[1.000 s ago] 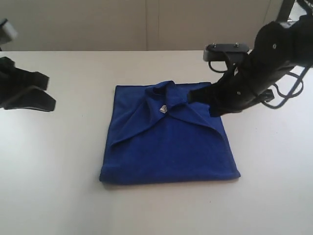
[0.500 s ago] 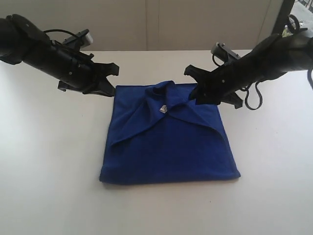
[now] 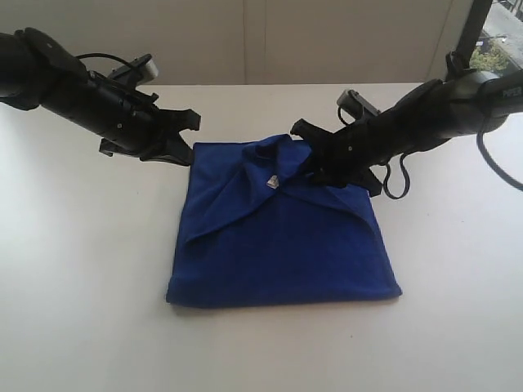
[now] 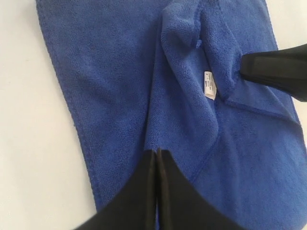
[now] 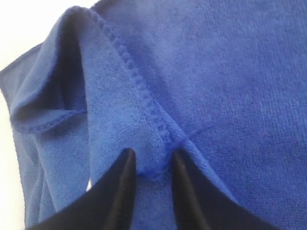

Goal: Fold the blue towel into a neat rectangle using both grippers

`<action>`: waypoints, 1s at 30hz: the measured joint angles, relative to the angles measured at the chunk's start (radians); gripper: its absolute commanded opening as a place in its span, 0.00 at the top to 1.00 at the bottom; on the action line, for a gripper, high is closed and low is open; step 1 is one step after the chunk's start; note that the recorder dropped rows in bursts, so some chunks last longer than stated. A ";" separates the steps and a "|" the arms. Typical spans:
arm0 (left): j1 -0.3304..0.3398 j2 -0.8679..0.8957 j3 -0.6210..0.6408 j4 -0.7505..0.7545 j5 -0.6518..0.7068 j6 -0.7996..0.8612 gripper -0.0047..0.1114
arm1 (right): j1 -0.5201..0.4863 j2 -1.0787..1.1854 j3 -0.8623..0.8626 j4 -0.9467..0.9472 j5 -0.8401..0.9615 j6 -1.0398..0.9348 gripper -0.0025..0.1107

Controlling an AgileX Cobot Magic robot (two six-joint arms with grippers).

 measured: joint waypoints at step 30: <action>-0.207 0.110 -0.118 -0.083 -0.084 0.320 0.96 | -0.036 -0.189 -0.006 -0.568 -0.095 -0.087 0.98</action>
